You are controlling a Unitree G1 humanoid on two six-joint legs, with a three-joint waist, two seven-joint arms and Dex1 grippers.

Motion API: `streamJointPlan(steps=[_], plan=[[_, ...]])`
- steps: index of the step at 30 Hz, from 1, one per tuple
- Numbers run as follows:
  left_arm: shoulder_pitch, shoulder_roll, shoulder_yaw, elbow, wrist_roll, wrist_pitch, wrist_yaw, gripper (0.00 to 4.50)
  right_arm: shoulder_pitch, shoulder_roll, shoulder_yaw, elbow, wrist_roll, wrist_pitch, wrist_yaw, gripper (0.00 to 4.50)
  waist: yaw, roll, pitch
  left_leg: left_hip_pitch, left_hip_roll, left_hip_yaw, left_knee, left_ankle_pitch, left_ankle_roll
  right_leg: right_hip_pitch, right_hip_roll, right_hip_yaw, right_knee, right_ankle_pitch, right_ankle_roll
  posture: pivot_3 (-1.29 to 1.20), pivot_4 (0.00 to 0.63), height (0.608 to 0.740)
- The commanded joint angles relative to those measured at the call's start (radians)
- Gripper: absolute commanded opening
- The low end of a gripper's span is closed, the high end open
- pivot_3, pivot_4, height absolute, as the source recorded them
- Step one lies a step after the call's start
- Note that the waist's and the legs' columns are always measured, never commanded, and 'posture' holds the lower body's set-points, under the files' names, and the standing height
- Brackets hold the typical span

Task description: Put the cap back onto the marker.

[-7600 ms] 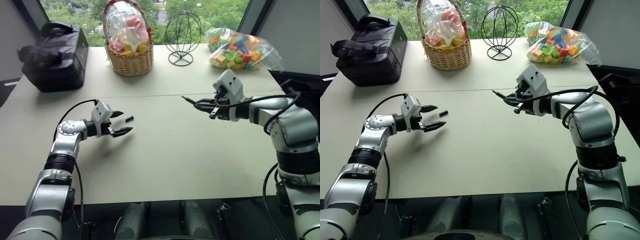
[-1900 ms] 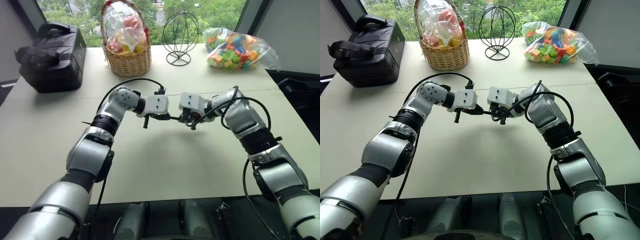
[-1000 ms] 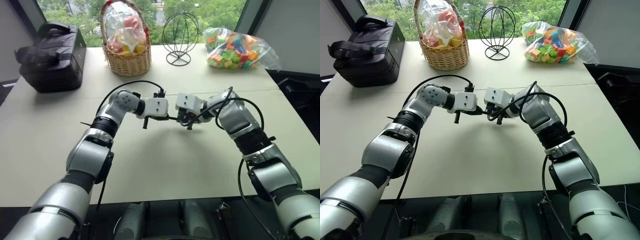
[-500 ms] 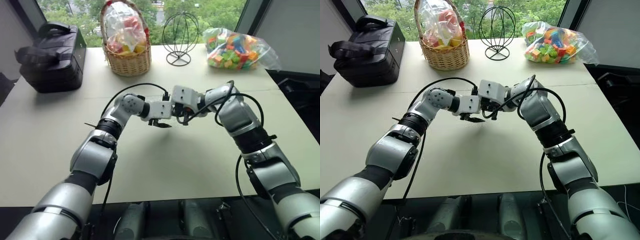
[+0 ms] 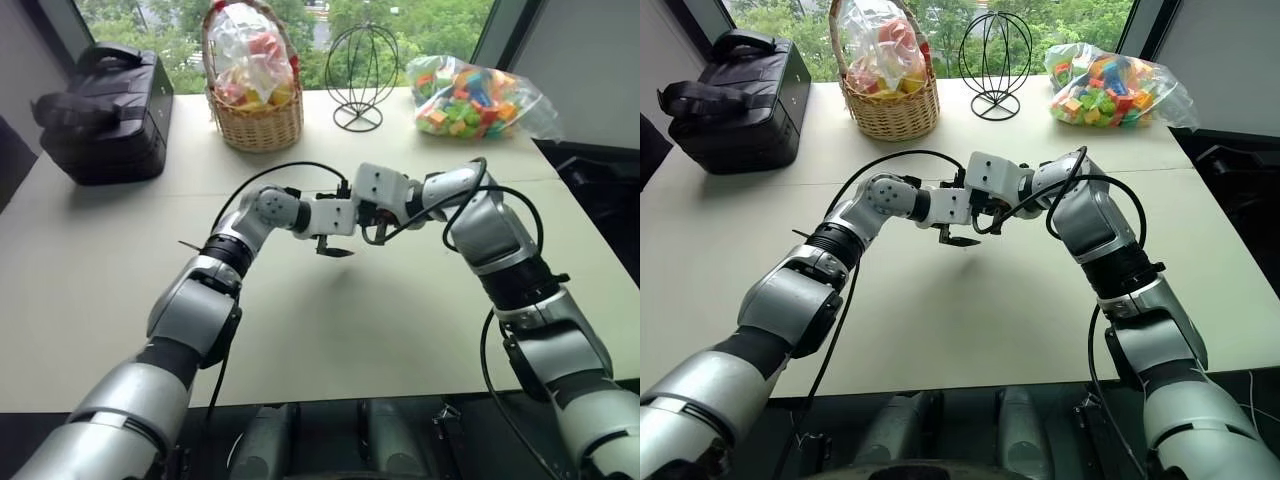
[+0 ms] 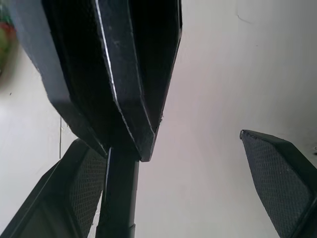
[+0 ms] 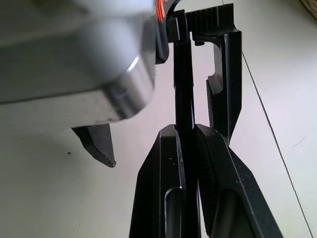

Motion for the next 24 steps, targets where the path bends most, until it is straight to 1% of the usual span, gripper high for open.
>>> streamJointPlan(steps=[1, 7, 15, 21, 24], plan=[[-0.054, -0.003, 0.019, -0.015, -0.046, 0.010, -0.013, 4.33, -0.001, 0.035, -0.012, -0.078, 0.079, -0.035, 0.015, 0.00, 0.000, 0.000, 0.000, 0.000, 0.000, 0.000, 0.000, 0.000, 0.000, 0.000, 0.000, 0.000, 0.000, 0.000, 0.000, 0.00, 0.150, 0.740], [-0.045, 0.031, 0.029, -0.061, -0.095, 0.026, -0.080, 4.33, 0.024, 0.028, -0.021, -0.028, 0.075, -0.042, -0.013, 0.00, -0.001, 0.000, 0.000, 0.000, 0.000, 0.000, 0.000, 0.000, 0.000, 0.000, 0.000, 0.000, 0.000, 0.000, 0.000, 0.00, 0.150, 0.740], [-0.043, 0.075, 0.028, -0.178, -0.121, 0.033, -0.090, 4.33, 0.082, 0.011, -0.008, 0.053, 0.063, -0.066, -0.052, 0.00, 0.000, 0.000, 0.000, 0.000, 0.000, 0.000, 0.000, 0.000, 0.000, 0.000, 0.000, 0.000, 0.000, 0.000, 0.000, 0.00, 0.150, 0.740], [-0.024, 0.106, 0.032, -0.258, -0.158, 0.085, -0.158, 4.33, 0.088, 0.009, -0.012, 0.087, 0.068, -0.071, -0.086, 0.00, -0.003, 0.000, 0.000, 0.000, 0.000, 0.000, 0.000, 0.000, 0.000, 0.000, 0.000, 0.000, 0.000, 0.000, 0.000, 0.00, 0.150, 0.740], [-0.004, 0.135, 0.047, -0.307, -0.194, 0.148, -0.213, 4.33, 0.084, 0.004, -0.023, 0.100, 0.071, -0.068, -0.108, 0.00, -0.003, 0.000, 0.000, 0.000, 0.000, 0.000, 0.000, 0.000, 0.000, 0.000, 0.000, 0.000, 0.000, 0.000, 0.000, 0.00, 0.150, 0.740]])
